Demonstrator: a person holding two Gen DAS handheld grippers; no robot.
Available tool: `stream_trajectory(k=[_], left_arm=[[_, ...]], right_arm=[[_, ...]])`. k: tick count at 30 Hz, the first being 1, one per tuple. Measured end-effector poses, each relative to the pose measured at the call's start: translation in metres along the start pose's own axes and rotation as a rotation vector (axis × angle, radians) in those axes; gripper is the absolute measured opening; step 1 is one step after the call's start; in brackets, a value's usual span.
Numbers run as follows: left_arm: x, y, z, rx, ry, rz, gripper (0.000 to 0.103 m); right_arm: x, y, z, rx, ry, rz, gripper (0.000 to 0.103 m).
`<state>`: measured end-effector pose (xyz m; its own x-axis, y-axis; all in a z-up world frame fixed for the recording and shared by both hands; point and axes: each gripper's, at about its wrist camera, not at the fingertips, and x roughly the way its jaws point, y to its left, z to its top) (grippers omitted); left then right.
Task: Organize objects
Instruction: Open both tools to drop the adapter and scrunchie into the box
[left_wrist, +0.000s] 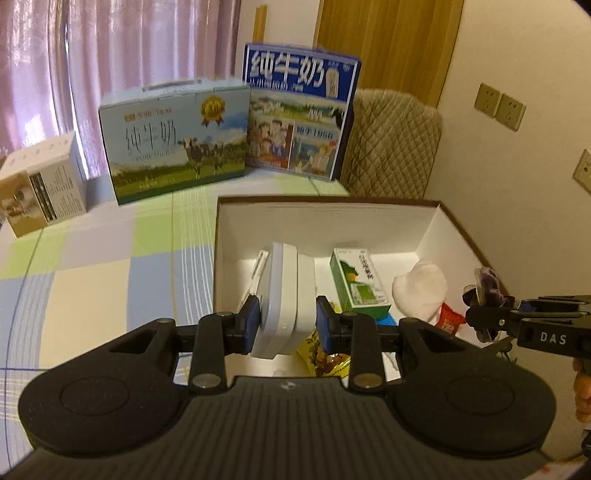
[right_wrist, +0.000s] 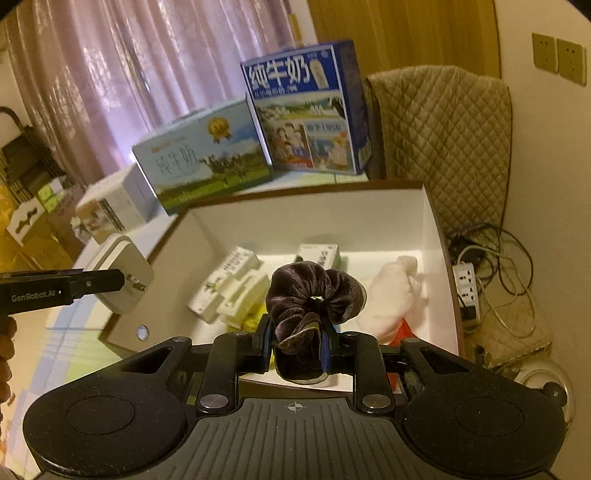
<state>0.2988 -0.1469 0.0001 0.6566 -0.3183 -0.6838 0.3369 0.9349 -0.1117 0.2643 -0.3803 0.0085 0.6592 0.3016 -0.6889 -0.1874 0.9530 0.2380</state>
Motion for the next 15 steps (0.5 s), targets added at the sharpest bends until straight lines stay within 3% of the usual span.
stream_trajectory(k=[15], left_arm=[[0.062, -0.015, -0.016, 0.071, 0.154, 0.047, 0.028]], right_arm=[[0.031, -0.013, -0.007, -0.017, 0.097, -0.045, 0.022]])
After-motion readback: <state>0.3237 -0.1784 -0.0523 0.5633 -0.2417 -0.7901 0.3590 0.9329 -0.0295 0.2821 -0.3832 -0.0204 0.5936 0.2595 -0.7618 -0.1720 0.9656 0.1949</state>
